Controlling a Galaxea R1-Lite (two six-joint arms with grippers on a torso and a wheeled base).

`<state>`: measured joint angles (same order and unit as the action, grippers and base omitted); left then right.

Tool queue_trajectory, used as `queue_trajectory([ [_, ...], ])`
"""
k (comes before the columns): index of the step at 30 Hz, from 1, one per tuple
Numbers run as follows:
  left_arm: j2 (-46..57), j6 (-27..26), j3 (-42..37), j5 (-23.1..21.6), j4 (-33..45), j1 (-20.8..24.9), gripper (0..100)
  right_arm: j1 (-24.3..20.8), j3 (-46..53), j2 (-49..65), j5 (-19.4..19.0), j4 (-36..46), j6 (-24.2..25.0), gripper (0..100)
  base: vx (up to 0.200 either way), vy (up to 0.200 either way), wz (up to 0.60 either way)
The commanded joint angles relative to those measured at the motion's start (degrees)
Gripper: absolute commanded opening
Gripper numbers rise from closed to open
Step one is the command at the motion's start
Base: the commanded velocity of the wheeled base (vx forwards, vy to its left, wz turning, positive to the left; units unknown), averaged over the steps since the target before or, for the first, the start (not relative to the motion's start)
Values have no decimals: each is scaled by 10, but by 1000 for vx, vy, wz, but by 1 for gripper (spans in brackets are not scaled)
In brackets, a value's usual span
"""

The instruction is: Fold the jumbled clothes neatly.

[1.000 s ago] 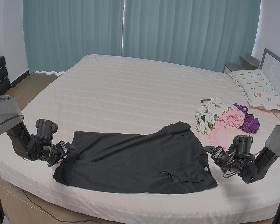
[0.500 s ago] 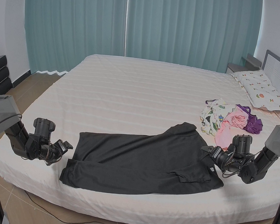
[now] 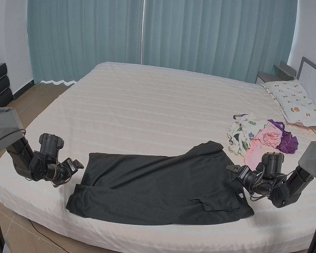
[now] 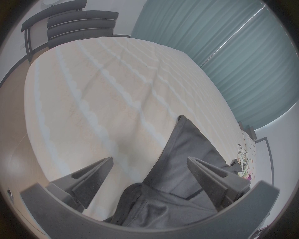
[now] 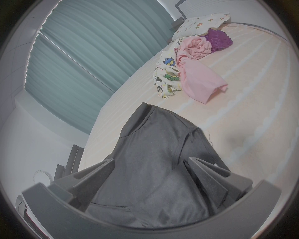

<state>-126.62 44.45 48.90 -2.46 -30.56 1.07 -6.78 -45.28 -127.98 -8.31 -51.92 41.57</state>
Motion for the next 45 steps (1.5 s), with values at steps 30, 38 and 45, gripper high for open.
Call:
queue_trajectory([
  [30,-115,-51,215,4,7,46,100,-7,3,-4,0,0,-3,100,0,0,0],
  [38,-138,-74,239,7,8,46,100,-8,3,-6,0,0,-3,100,0,0,0],
  [45,-160,-83,263,8,9,49,0,-8,-4,-11,0,1,-3,100,0,0,0],
])
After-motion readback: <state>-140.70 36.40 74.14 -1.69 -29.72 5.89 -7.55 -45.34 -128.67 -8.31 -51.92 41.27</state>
